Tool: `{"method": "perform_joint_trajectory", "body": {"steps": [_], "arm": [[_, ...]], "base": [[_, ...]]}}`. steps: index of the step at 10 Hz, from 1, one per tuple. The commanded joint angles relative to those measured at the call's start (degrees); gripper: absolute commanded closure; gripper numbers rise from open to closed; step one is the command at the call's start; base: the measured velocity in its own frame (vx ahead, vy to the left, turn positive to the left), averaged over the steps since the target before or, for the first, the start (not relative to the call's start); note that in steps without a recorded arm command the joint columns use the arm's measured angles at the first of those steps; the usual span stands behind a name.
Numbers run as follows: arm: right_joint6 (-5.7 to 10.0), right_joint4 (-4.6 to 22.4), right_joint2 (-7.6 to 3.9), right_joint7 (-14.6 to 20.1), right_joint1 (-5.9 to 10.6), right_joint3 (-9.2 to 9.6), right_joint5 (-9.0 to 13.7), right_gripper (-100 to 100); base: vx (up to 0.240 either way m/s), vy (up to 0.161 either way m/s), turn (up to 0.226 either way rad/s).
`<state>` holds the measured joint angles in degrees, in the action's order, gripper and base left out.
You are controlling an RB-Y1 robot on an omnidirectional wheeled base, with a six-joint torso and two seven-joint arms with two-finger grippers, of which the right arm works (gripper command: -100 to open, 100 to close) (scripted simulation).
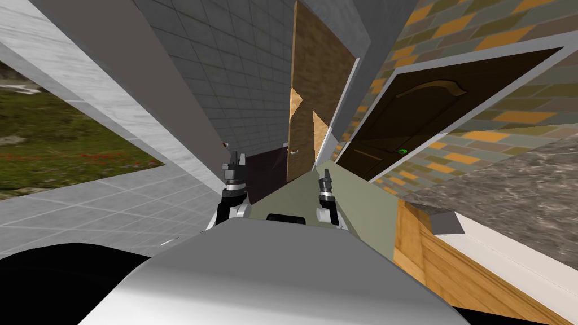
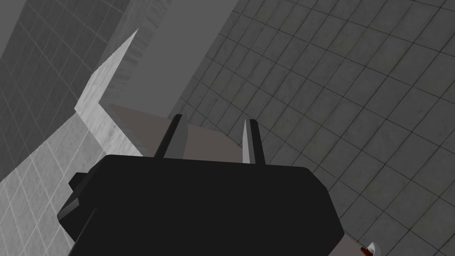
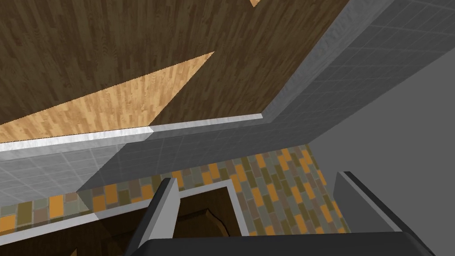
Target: Push the door open
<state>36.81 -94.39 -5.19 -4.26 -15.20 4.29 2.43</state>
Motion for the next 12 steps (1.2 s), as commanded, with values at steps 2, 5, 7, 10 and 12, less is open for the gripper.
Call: {"method": "perform_joint_trajectory", "body": {"steps": [2,5,7,10,12], "arm": [[0.42,3.29,-0.43,0.69,1.46,0.49,-0.35,-100],[1.03,7.25,-0.51,1.28,3.15,1.22,-0.86,-100],[1.44,9.91,-0.56,1.68,4.28,1.7,-1.2,-100],[2.06,13.89,-0.56,2.27,5.97,2.43,-1.71,-100],[2.47,16.54,-0.5,2.66,7.1,2.92,-2.06,-100]], "base": [[0.085,-0.056,0.061],[0.088,-0.059,0.064],[0.094,-0.063,0.077],[0.091,-0.057,0.059],[0.069,-0.068,0.072]]}}
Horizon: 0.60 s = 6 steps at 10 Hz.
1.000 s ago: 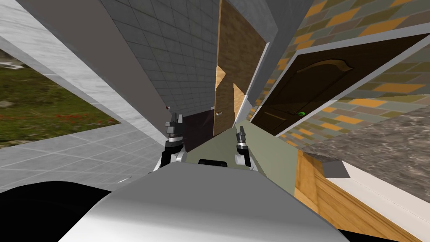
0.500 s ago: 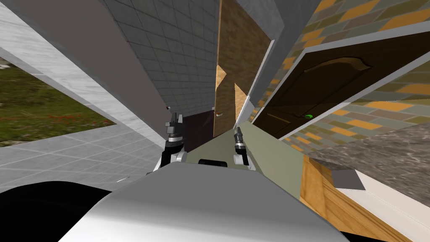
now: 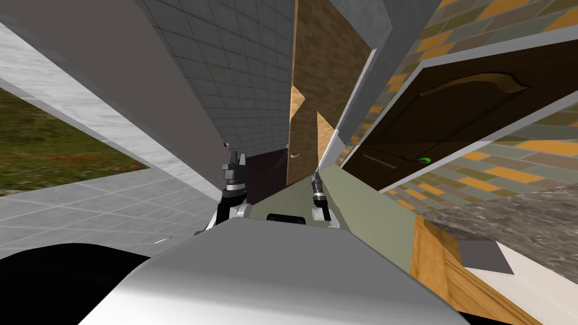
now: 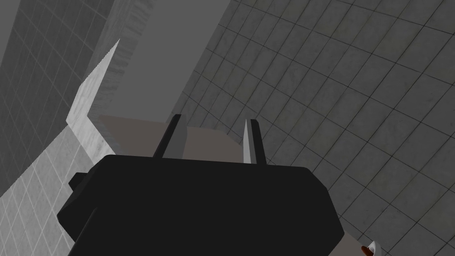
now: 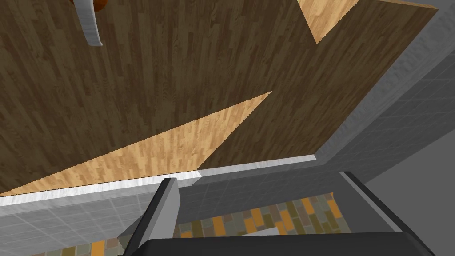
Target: Push the door open
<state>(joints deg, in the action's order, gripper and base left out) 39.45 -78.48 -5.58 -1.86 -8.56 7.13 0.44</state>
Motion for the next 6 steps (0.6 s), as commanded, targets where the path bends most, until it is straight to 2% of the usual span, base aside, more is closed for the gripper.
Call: {"method": "perform_joint_trajectory", "body": {"steps": [1,6], "arm": [[0.03,1.96,-0.08,0.46,1.03,0.33,-0.23,-100],[1.03,8.49,0.22,1.43,3.8,1.53,-1.07,-100]], "base": [[0.082,-0.07,0.064],[0.089,-0.068,0.067]]}}
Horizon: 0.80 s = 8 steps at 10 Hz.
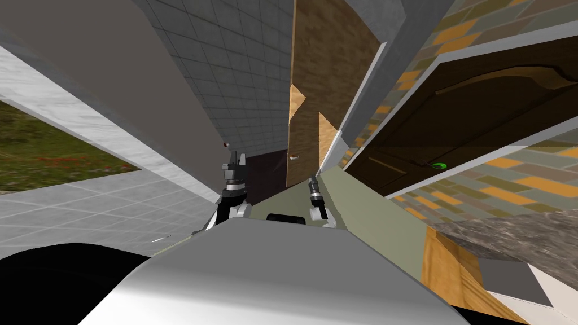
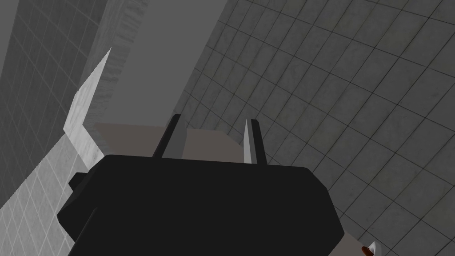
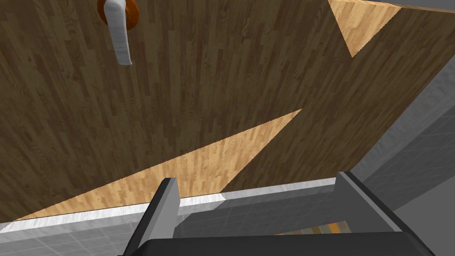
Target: Push the door open
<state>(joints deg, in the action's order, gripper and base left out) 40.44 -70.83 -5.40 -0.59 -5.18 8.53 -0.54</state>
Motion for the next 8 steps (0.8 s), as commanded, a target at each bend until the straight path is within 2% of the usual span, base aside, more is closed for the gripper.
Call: {"method": "perform_joint_trajectory", "body": {"steps": [1,8], "arm": [[0.25,2.13,0.12,0.35,0.97,0.37,-0.26,-100],[1.59,10.82,0.92,1.64,4.66,1.96,-1.39,-100]], "base": [[0.085,-0.059,0.067],[0.081,-0.07,0.062]]}}
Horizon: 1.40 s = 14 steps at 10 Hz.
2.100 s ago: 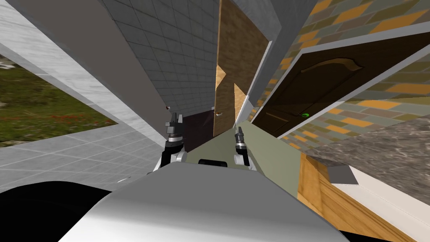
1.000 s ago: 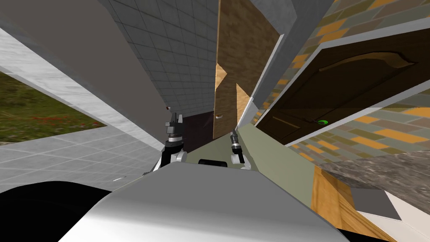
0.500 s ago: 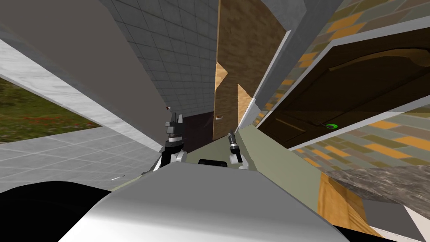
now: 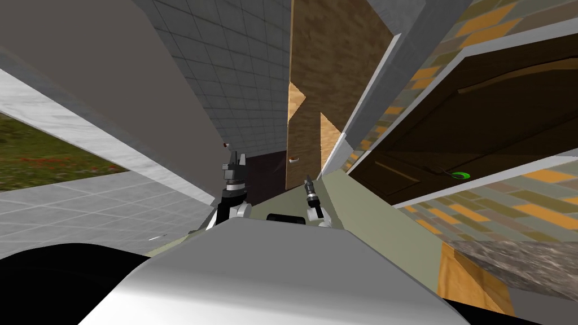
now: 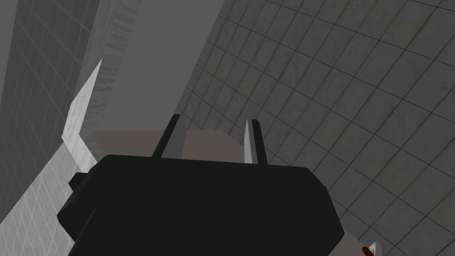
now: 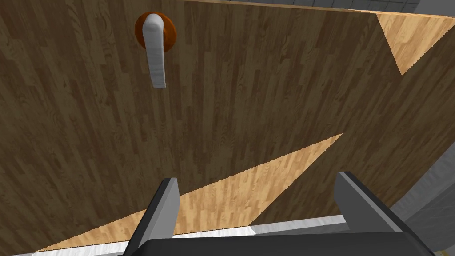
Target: Push the door open
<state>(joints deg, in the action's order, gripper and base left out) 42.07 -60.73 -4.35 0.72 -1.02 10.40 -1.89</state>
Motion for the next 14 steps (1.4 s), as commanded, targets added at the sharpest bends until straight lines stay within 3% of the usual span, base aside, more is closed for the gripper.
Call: {"method": "perform_joint_trajectory", "body": {"steps": [1,6,10,14], "arm": [[0.14,1.92,0.0,0.51,1.02,0.31,-0.2,-100],[1.01,7.53,0.84,1.34,3.41,1.34,-0.92,-100],[2.08,14.51,2.23,2.38,6.38,2.62,-1.82,-100],[2.72,18.64,3.3,2.99,8.13,3.37,-2.35,-100]], "base": [[0.085,-0.075,0.058],[0.074,-0.067,0.056],[0.112,-0.102,0.087],[0.085,-0.074,0.053]]}}
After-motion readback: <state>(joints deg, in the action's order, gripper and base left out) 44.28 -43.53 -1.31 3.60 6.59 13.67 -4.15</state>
